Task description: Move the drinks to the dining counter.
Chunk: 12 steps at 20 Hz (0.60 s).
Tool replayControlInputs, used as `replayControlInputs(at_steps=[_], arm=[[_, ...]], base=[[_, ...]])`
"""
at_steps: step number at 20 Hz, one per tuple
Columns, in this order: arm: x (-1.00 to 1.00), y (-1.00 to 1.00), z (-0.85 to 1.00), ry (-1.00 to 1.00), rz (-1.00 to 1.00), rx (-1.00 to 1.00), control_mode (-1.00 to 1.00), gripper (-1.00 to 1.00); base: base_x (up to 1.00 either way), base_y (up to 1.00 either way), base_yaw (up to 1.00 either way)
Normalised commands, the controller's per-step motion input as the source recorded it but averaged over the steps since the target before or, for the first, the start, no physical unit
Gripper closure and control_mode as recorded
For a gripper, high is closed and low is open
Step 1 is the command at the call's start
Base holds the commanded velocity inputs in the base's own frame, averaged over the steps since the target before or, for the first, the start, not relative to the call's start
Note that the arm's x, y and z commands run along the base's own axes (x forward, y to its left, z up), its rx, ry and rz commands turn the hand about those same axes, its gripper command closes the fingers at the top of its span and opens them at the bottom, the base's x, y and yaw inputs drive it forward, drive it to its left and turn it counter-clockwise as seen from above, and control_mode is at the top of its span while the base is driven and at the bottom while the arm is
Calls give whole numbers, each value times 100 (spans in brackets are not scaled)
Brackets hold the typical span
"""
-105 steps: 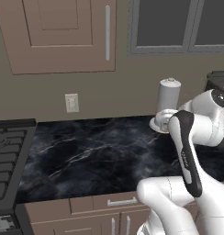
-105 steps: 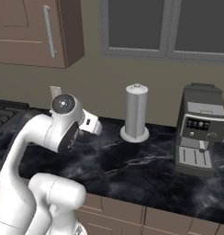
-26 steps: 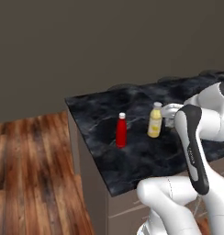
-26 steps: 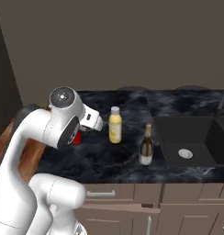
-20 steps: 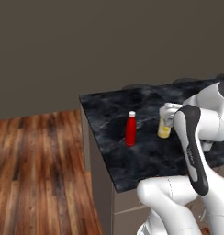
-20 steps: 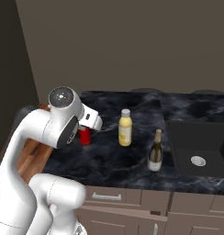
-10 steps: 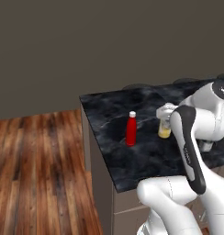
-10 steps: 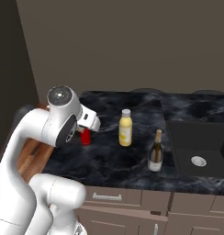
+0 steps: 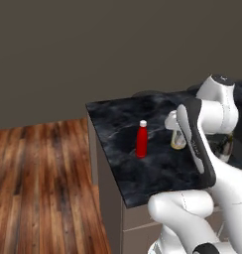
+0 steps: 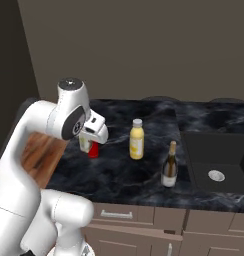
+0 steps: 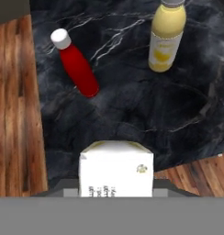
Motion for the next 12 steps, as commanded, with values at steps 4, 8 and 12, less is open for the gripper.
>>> replayControlInputs(at_steps=[4,8,12], arm=[[0,0,0,4,0,0,-100,100],[3,0,-16,-1,0,0,-100,100],[13,-1,-35,0,0,0,-100,100]], base=[[0,0,0],[0,0,0],[0,0,0]])
